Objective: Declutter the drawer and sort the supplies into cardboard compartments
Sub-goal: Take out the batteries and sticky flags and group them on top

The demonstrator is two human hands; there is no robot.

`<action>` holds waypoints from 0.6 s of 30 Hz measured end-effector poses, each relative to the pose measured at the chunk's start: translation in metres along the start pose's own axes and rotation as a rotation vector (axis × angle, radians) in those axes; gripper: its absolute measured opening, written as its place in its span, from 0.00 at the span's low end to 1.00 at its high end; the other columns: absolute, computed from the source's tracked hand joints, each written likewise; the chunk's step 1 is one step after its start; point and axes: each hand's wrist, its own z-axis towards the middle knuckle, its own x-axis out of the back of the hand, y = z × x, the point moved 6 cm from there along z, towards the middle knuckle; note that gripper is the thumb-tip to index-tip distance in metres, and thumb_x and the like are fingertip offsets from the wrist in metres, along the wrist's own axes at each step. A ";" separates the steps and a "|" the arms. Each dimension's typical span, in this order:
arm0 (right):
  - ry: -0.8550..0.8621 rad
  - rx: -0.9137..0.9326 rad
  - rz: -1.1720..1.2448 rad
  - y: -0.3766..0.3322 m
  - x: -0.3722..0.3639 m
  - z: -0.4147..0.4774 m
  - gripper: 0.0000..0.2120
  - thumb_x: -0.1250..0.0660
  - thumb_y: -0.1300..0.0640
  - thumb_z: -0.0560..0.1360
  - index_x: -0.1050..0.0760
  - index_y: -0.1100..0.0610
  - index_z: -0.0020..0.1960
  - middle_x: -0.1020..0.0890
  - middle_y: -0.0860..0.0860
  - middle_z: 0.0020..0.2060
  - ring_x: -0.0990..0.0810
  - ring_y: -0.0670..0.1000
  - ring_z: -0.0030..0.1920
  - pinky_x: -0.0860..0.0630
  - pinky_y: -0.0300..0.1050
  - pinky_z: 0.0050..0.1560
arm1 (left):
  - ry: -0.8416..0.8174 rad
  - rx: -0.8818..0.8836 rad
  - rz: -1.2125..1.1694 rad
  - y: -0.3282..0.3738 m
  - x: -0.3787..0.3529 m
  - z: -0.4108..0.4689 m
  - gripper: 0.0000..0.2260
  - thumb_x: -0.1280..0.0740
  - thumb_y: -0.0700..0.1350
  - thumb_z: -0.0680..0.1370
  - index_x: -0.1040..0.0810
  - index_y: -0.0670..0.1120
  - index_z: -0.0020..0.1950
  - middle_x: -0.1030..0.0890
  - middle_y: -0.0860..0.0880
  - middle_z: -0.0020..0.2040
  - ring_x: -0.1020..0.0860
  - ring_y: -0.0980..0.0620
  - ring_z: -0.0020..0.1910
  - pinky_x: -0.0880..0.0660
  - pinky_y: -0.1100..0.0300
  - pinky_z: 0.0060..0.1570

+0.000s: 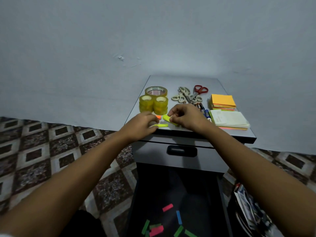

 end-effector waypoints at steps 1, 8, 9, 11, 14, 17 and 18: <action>-0.033 0.026 -0.035 -0.005 -0.003 0.006 0.05 0.31 0.63 0.73 0.22 0.54 0.45 0.21 0.52 0.38 0.24 0.48 0.39 0.26 0.38 0.39 | 0.030 0.029 -0.017 -0.004 0.002 -0.002 0.10 0.33 0.45 0.76 0.21 0.43 0.56 0.23 0.45 0.54 0.26 0.50 0.52 0.35 0.64 0.46; -0.297 0.073 -0.168 -0.013 -0.031 0.035 0.06 0.30 0.65 0.72 0.19 0.57 0.47 0.22 0.47 0.35 0.25 0.43 0.37 0.27 0.36 0.46 | 0.100 0.135 -0.117 -0.021 0.005 -0.012 0.13 0.31 0.45 0.75 0.23 0.42 0.58 0.22 0.46 0.52 0.26 0.53 0.48 0.31 0.64 0.48; -0.308 0.074 -0.193 -0.012 -0.033 0.037 0.06 0.30 0.64 0.72 0.19 0.56 0.47 0.22 0.47 0.35 0.25 0.43 0.38 0.27 0.36 0.44 | 0.100 0.141 -0.131 -0.021 0.004 -0.012 0.14 0.31 0.45 0.75 0.23 0.43 0.58 0.21 0.46 0.52 0.25 0.53 0.49 0.31 0.65 0.47; -0.311 0.085 -0.231 -0.012 -0.036 0.039 0.07 0.31 0.64 0.72 0.18 0.57 0.48 0.22 0.46 0.36 0.25 0.42 0.38 0.29 0.33 0.41 | 0.089 0.142 -0.147 -0.020 0.002 -0.010 0.14 0.30 0.45 0.75 0.23 0.43 0.59 0.21 0.47 0.53 0.25 0.54 0.49 0.30 0.64 0.48; -0.272 0.113 -0.307 -0.011 -0.037 0.041 0.08 0.32 0.64 0.72 0.18 0.57 0.50 0.21 0.48 0.39 0.25 0.44 0.42 0.31 0.31 0.38 | 0.070 0.134 -0.141 -0.017 -0.002 -0.008 0.14 0.31 0.45 0.75 0.22 0.44 0.60 0.21 0.45 0.53 0.25 0.52 0.50 0.25 0.57 0.52; -0.243 0.134 -0.364 -0.010 -0.037 0.041 0.08 0.32 0.62 0.73 0.18 0.57 0.50 0.19 0.50 0.43 0.24 0.46 0.45 0.31 0.35 0.39 | 0.068 0.139 -0.099 -0.016 -0.004 -0.005 0.13 0.32 0.45 0.76 0.21 0.42 0.58 0.21 0.43 0.52 0.24 0.48 0.51 0.26 0.53 0.53; -0.232 0.143 -0.382 -0.010 -0.037 0.040 0.08 0.32 0.62 0.73 0.18 0.57 0.51 0.18 0.50 0.44 0.24 0.46 0.45 0.30 0.36 0.41 | 0.070 0.142 -0.089 -0.016 -0.004 -0.005 0.13 0.32 0.45 0.76 0.21 0.42 0.58 0.21 0.43 0.52 0.24 0.48 0.51 0.26 0.53 0.53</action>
